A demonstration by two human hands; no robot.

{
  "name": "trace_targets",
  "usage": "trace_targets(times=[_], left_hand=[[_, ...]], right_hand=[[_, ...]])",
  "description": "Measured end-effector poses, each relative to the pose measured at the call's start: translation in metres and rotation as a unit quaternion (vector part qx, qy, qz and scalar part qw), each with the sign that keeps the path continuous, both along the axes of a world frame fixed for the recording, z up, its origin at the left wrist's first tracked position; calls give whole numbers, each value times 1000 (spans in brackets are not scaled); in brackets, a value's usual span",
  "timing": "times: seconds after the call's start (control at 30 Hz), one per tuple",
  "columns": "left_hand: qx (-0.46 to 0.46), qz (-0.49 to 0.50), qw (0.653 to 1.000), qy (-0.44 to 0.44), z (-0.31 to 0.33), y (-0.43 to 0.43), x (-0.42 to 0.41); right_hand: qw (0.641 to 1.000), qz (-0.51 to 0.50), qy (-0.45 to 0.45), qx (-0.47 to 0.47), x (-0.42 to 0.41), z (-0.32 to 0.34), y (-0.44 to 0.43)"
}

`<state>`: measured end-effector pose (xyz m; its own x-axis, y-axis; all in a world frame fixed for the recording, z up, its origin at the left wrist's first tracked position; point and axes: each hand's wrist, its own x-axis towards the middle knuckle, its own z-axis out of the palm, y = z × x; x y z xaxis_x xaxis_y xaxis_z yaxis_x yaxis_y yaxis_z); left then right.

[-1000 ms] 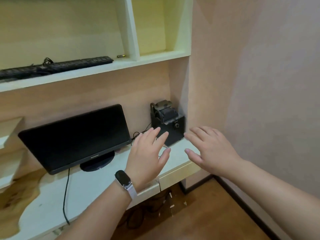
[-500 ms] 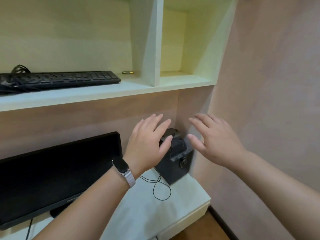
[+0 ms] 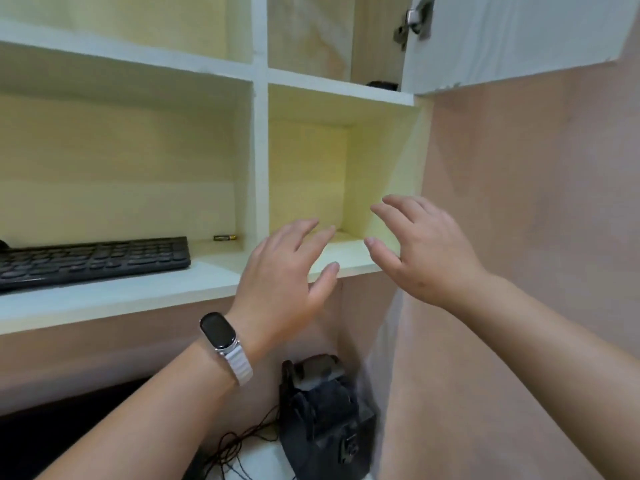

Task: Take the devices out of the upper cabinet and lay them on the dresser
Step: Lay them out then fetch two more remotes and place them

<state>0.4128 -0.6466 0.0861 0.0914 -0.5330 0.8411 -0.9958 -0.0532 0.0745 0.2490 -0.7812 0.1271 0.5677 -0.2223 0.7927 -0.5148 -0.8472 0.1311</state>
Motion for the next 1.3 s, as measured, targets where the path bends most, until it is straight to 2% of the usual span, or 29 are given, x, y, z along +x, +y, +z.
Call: trace_targets(times=[0.27, 0.5, 0.6, 0.7, 0.83, 1.03, 1.17, 1.3], left_hand=[[-45, 48, 997, -28, 76, -40, -2], [-77, 23, 994, -72, 169, -56, 5], [-31, 38, 997, -67, 213, -65, 7], [59, 69, 993, -80, 251, -88, 12], [204, 113, 971, -52, 289, -126, 18], [326, 118, 936, -56, 309, -171, 17], [354, 116, 923, -92, 308, -188, 11], [342, 97, 927, -119, 304, -197, 7]], right_hand=[[993, 79, -54, -69, -3, 101, -70], [983, 137, -63, -105, 31, 127, -92], [980, 146, -81, -109, 41, 128, -98], [982, 146, -75, -91, 47, 130, -104], [983, 143, -71, -89, 50, 129, -110], [982, 140, -65, -104, 51, 126, -114], [981, 155, -62, -103, 52, 126, -117], [979, 166, -65, -103, 51, 125, -119]])
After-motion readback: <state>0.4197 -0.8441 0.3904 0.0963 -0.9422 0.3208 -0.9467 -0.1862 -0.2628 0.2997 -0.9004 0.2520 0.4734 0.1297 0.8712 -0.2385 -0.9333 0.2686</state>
